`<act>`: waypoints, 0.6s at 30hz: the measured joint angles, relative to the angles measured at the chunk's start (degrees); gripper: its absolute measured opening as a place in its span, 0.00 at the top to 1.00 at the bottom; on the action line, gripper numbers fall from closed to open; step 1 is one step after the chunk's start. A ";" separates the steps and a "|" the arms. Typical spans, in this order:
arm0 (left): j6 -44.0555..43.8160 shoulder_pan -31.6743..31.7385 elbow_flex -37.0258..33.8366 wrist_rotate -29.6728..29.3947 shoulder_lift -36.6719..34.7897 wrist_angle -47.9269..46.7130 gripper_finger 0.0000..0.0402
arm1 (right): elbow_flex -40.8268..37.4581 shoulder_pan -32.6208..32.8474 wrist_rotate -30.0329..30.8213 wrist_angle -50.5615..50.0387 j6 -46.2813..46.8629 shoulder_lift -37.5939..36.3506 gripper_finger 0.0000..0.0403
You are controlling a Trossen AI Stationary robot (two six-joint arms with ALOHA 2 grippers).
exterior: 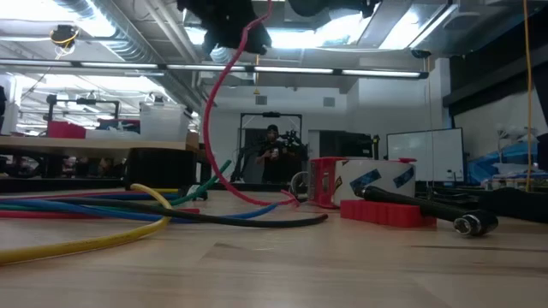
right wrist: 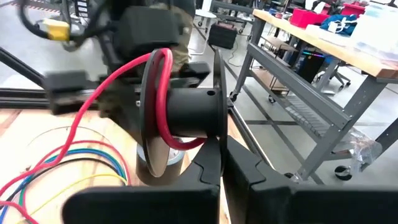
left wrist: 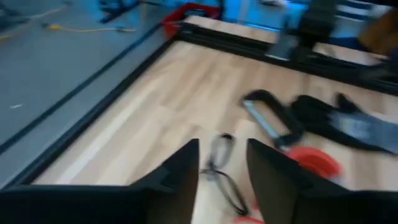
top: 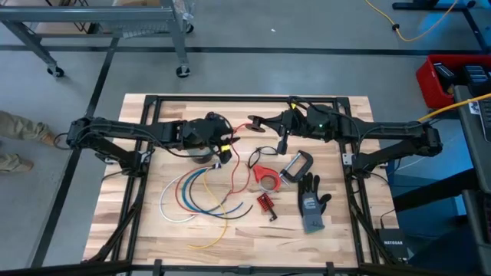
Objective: Coil cords
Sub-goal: Coil the red wire onto the spool
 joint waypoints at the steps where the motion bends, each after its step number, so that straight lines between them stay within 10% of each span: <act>1: -0.05 0.24 0.00 -1.00 0.27 -0.22 0.63 | 0.00 -0.02 0.02 0.11 0.00 0.00 0.99; 7: -1.63 1.07 0.00 -0.58 1.09 -0.21 0.51 | 0.00 0.00 2.69 -0.48 -0.12 0.02 0.99; 18: -13.88 -2.19 0.00 4.31 -0.98 -2.70 0.58 | 0.00 -0.04 18.11 -2.15 -1.53 0.04 0.99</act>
